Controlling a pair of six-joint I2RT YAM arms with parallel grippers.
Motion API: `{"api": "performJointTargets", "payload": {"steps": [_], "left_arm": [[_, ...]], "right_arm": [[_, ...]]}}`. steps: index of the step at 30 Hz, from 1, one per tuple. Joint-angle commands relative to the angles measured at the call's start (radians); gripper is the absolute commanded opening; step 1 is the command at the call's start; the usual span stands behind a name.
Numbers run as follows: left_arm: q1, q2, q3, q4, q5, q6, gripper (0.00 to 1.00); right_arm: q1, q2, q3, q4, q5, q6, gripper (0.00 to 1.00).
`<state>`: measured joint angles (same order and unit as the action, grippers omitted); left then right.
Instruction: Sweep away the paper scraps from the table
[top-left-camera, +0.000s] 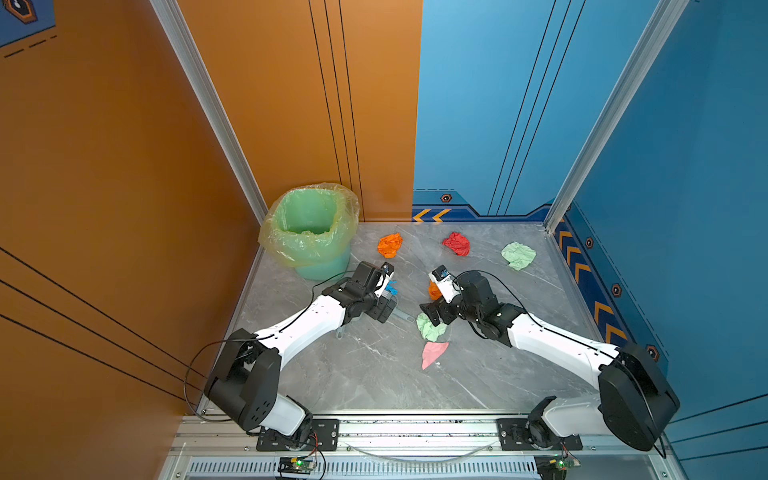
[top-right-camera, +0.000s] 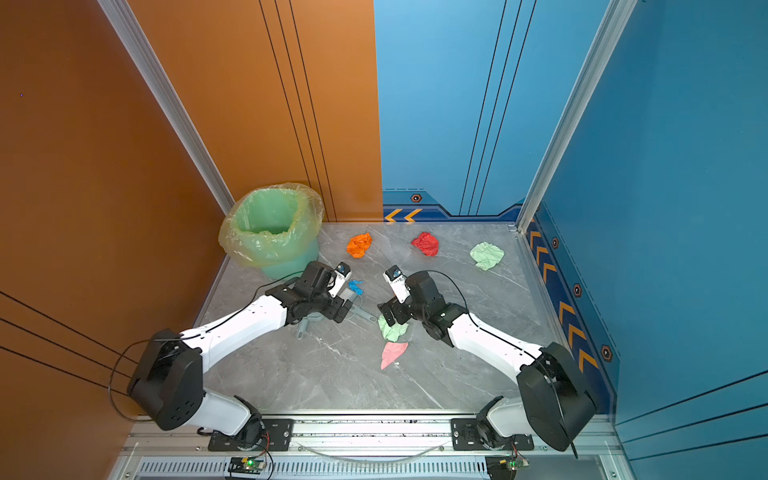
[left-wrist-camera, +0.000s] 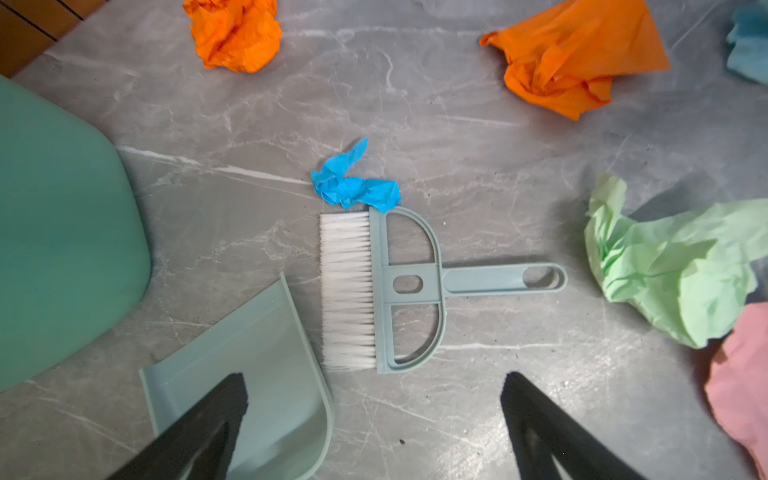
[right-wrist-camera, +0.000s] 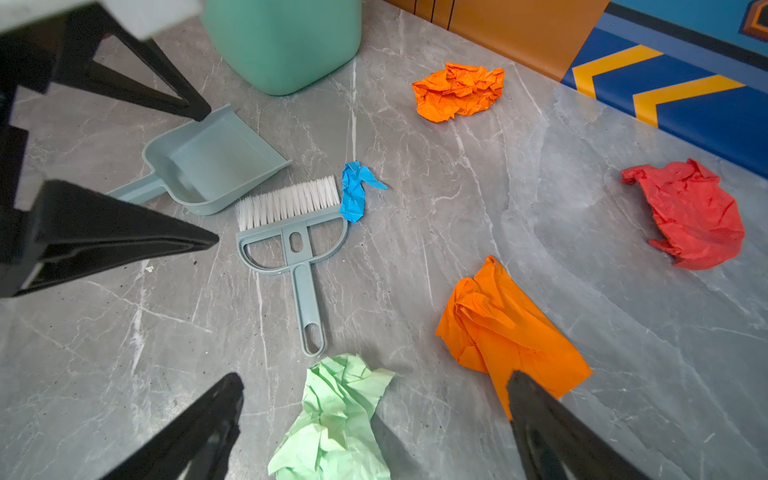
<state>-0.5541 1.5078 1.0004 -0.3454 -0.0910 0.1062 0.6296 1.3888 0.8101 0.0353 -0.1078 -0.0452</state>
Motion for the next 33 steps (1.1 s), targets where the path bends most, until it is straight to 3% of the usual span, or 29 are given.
{"api": "performJointTargets", "payload": {"steps": [1, 14, 26, 33], "left_arm": [[-0.013, 0.028, 0.065, -0.058, -0.037, 0.036, 0.98], [-0.028, 0.067, 0.065, -0.058, -0.084, 0.026, 0.98], [-0.027, 0.067, -0.008, -0.011, -0.084, -0.009, 0.98], [-0.028, 0.078, -0.026, -0.003, -0.095, -0.003, 0.98]], "right_arm": [[0.015, 0.044, -0.011, -0.002, 0.046, 0.026, 1.00], [0.175, 0.216, 0.035, 0.055, 0.179, -0.001, 1.00], [0.195, 0.316, 0.041, 0.116, 0.227, 0.013, 1.00], [0.194, 0.355, 0.042, 0.134, 0.329, 0.004, 1.00]]}}
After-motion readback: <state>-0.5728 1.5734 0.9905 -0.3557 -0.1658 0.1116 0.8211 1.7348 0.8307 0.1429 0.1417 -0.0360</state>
